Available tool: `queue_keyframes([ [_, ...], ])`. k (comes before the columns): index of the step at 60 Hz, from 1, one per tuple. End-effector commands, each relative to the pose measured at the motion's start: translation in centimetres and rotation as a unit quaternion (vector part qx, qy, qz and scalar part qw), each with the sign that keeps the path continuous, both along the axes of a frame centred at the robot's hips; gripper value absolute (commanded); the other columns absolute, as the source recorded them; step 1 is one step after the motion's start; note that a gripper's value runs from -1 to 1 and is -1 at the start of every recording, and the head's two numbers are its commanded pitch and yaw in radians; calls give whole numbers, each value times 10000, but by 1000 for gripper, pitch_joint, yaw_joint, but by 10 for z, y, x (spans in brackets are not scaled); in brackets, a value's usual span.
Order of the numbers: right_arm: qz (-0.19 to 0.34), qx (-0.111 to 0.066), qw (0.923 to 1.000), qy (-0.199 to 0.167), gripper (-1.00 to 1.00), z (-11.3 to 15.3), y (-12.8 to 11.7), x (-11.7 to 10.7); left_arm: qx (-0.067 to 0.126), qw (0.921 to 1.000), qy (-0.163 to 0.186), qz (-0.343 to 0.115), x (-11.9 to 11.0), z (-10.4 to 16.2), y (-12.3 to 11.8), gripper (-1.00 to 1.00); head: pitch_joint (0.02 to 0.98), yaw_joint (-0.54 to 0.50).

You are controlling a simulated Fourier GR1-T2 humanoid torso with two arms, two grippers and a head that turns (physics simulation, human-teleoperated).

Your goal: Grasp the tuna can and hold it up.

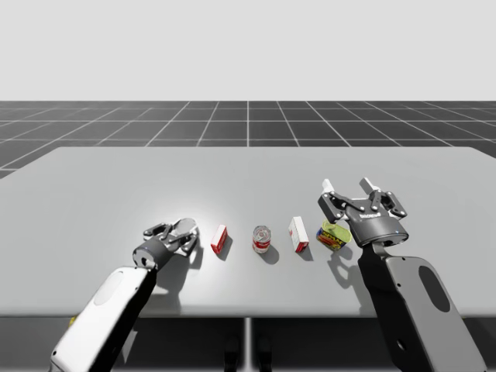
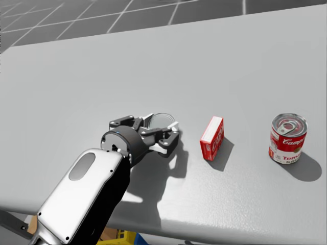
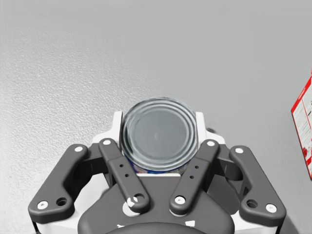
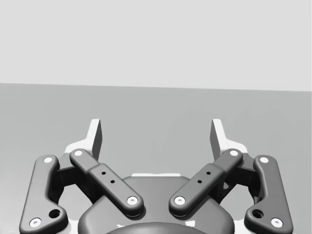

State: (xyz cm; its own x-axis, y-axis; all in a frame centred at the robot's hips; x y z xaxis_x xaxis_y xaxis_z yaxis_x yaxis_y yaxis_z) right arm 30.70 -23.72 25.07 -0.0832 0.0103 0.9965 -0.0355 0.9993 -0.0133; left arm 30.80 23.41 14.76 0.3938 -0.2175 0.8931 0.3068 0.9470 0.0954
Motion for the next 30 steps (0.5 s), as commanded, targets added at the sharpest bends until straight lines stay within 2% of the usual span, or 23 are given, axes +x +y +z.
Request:
queue_keyframes([
  [1, 4, 3, 10000, 2, -1000, 0, 0, 0, 79, 9995, 248, -196, -5, -13, 3, 1000, 796, 324],
  [9, 2, 9, 10000, 1, -1000, 0, -1, 0, 112, 9993, 259, -225, -6, -14, 2, 1000, 724, 331],
  [18, -6, 18, 10000, 1, -1000, 1, -1, 0, 145, 9992, 282, -248, -6, -16, 1, 1000, 583, 346],
  [30, -8, 35, 10000, 3, -1000, 1, -1, -1, 161, 9991, 291, -255, -7, -17, 1, 1000, 491, 354],
])
